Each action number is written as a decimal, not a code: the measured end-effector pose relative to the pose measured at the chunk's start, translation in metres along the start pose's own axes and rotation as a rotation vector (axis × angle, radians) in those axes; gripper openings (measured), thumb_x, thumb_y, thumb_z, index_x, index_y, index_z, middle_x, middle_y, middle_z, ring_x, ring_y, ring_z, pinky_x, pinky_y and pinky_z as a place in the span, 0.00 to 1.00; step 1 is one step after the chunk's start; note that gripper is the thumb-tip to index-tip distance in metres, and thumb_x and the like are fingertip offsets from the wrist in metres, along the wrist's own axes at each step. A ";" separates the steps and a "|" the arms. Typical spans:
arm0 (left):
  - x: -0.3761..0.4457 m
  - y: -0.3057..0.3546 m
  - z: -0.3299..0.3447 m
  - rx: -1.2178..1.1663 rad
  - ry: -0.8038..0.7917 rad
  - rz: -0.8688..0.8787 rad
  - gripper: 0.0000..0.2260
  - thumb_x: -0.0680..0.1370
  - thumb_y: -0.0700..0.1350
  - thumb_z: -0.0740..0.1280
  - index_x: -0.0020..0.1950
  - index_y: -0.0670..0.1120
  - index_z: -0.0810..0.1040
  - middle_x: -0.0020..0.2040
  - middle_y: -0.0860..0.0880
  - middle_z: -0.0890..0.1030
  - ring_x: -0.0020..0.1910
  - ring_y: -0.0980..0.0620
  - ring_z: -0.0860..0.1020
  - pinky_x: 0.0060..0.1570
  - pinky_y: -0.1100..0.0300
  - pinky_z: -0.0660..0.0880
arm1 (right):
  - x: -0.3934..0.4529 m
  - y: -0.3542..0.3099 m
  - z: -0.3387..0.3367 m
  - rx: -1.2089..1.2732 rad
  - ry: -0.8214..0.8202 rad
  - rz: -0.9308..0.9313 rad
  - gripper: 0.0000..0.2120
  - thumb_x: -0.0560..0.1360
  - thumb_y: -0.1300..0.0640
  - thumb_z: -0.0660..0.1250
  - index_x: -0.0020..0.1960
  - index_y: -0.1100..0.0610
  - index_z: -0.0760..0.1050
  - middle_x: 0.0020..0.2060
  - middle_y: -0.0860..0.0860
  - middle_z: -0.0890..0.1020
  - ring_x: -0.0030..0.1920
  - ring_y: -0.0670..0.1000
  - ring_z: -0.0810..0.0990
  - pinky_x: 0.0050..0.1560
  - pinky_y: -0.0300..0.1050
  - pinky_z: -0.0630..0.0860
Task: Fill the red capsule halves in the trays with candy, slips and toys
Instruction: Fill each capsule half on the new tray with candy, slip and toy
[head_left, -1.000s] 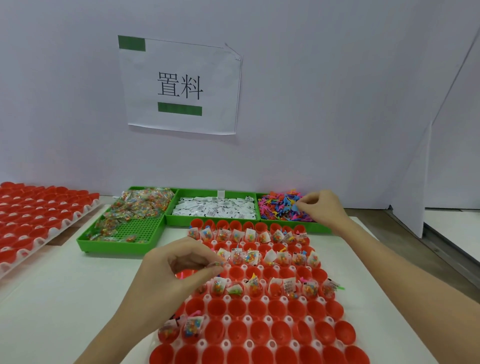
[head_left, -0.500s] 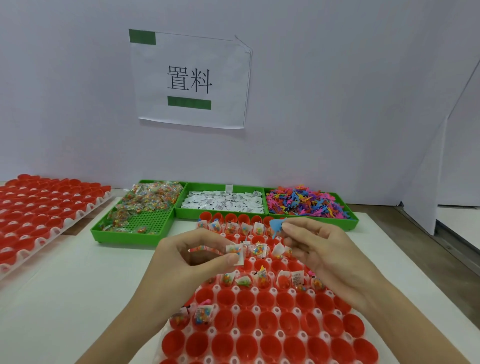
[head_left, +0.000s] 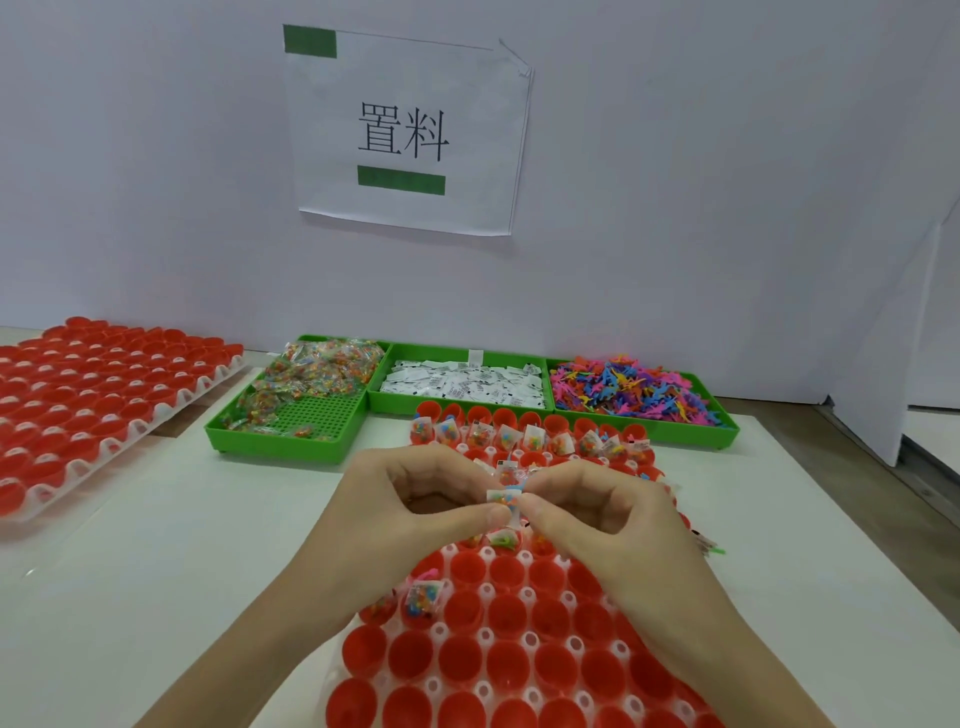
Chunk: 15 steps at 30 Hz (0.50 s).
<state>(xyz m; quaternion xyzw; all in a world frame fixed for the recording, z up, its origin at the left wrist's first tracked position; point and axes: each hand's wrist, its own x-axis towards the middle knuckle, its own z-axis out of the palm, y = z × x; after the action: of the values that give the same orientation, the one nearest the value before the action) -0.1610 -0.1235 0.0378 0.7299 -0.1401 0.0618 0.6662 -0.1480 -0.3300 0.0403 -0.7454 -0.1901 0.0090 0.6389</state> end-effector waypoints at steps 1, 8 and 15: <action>0.000 0.000 0.000 0.010 -0.001 0.004 0.07 0.68 0.45 0.81 0.44 0.47 0.88 0.42 0.45 0.88 0.42 0.48 0.87 0.45 0.64 0.81 | 0.000 0.000 0.001 -0.014 -0.003 -0.011 0.03 0.75 0.54 0.75 0.47 0.49 0.86 0.44 0.49 0.88 0.46 0.47 0.86 0.48 0.35 0.79; 0.001 -0.001 -0.004 0.112 0.031 0.017 0.12 0.67 0.43 0.83 0.46 0.47 0.85 0.43 0.46 0.86 0.41 0.46 0.86 0.44 0.59 0.82 | -0.003 0.001 0.003 -0.070 -0.032 -0.083 0.05 0.73 0.48 0.74 0.48 0.45 0.86 0.43 0.47 0.88 0.45 0.45 0.86 0.46 0.32 0.79; -0.001 0.004 -0.014 0.211 -0.098 -0.014 0.07 0.71 0.42 0.81 0.46 0.47 0.87 0.43 0.47 0.87 0.43 0.49 0.87 0.46 0.61 0.82 | -0.004 0.011 0.003 -0.120 -0.005 -0.085 0.03 0.74 0.54 0.76 0.46 0.47 0.86 0.41 0.46 0.88 0.44 0.44 0.86 0.47 0.33 0.79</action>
<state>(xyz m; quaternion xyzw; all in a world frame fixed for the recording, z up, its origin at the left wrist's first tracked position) -0.1615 -0.1096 0.0432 0.7993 -0.1599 0.0357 0.5782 -0.1493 -0.3291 0.0284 -0.7734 -0.2234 -0.0278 0.5926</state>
